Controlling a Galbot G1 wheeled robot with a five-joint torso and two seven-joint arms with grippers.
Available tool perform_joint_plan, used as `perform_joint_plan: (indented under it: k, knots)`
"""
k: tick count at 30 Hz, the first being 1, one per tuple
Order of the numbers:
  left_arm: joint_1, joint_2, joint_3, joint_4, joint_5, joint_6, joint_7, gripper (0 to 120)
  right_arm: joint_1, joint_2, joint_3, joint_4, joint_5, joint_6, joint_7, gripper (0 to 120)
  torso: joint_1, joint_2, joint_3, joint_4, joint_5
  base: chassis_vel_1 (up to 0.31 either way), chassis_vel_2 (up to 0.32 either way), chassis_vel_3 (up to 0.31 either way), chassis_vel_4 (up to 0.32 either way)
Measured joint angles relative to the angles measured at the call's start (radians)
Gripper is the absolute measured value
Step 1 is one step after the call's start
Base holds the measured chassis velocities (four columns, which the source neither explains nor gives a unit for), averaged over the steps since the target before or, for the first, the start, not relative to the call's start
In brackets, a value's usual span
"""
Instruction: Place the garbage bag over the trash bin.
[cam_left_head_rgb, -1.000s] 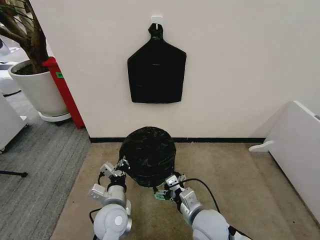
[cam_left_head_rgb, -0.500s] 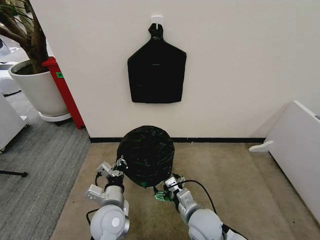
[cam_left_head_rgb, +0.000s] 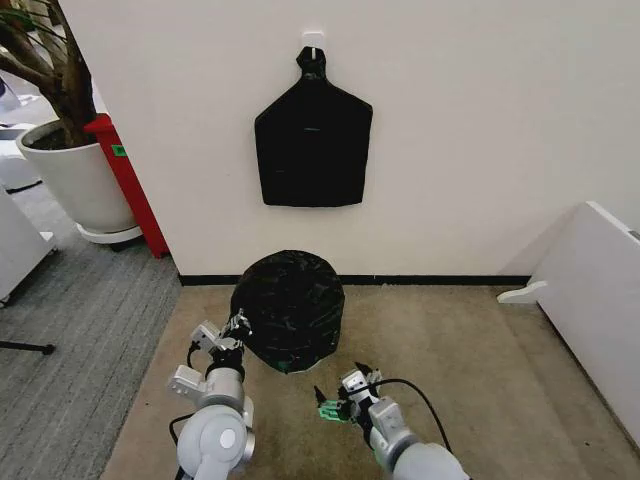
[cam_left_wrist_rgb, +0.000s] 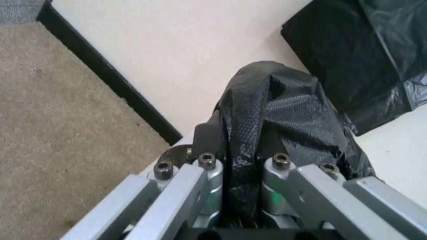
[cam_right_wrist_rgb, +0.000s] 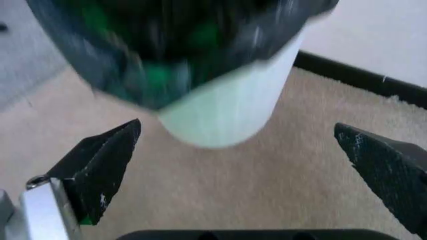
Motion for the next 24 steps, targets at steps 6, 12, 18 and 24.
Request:
perform_joint_plan:
  k: [6,12,18,24]
  knots:
    - [0.011,-0.015,0.007,-0.006,0.006,0.0,0.0,5,0.058,0.013,0.009,-0.011,0.033,-0.011,0.019,100,0.0,0.0,0.0,0.0001,0.0001,0.0,0.0,0.0,0.0]
    - [0.026,-0.029,0.012,-0.014,0.017,-0.001,0.001,5,0.074,0.027,0.005,-0.073,0.025,0.005,0.02,100,0.0,0.0,0.0,0.0001,0.0001,0.0,0.0,0.0,0.0]
    - [0.028,-0.038,0.014,-0.026,0.018,-0.001,0.001,5,0.098,0.041,-0.002,-0.128,0.012,0.015,0.017,100,0.0,0.0,0.0,0.0,0.0001,0.0,0.0,0.0,0.0]
    - [0.032,-0.042,0.014,-0.031,0.018,-0.001,0.001,5,0.129,0.054,-0.009,-0.19,0.002,0.022,0.015,100,0.0,0.0,0.0,0.0001,0.0,0.0,0.0,0.0,0.0]
